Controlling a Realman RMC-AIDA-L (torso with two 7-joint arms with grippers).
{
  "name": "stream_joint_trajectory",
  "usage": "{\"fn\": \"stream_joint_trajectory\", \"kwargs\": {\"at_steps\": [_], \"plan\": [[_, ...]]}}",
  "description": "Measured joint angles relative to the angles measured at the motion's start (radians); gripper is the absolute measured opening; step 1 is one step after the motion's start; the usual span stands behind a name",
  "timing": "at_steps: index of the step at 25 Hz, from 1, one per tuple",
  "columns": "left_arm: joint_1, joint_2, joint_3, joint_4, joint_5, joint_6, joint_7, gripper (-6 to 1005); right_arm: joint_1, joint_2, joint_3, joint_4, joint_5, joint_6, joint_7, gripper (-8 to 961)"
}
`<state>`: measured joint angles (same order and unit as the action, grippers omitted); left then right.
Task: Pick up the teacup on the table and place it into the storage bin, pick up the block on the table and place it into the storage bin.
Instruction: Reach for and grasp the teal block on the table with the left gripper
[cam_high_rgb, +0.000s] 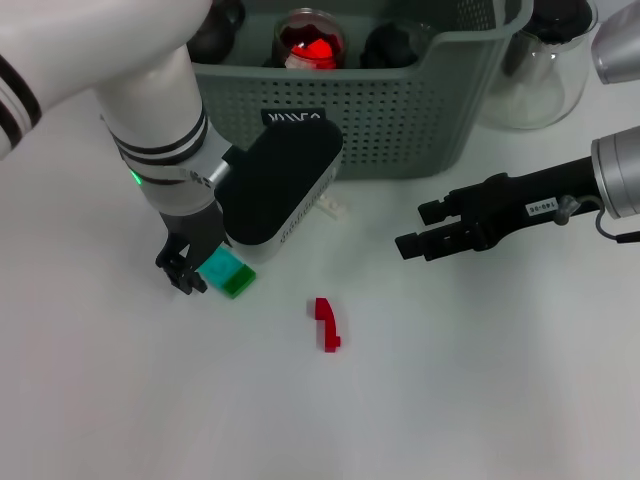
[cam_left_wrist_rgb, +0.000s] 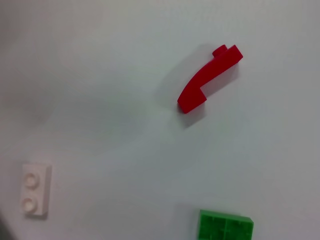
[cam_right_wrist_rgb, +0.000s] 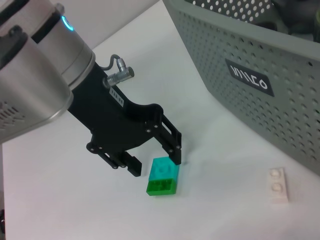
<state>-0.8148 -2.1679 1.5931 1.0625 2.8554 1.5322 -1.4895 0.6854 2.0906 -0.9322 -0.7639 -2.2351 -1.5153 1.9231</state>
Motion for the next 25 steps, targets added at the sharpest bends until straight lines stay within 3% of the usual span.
{"fn": "stream_joint_trajectory", "kwargs": {"at_steps": [2, 5, 11, 25], "plan": [[-0.001, -0.001, 0.000, -0.008, 0.001, -0.008, 0.000, 858, 0.000, 0.000, 0.000, 0.000, 0.000, 0.000, 0.001, 794], [-0.005, -0.001, 0.000, -0.014, -0.004, -0.012, 0.000, 675, 0.000, 0.000, 0.000, 0.000, 0.000, 0.001, 0.001, 794], [-0.008, -0.003, 0.004, -0.023, -0.010, -0.015, 0.008, 507, 0.002, 0.002, 0.000, 0.002, 0.000, 0.001, 0.001, 793], [-0.014, -0.004, 0.003, -0.051, -0.010, -0.038, 0.012, 502, 0.002, 0.002, -0.002, 0.009, 0.000, 0.001, 0.001, 793]]}}
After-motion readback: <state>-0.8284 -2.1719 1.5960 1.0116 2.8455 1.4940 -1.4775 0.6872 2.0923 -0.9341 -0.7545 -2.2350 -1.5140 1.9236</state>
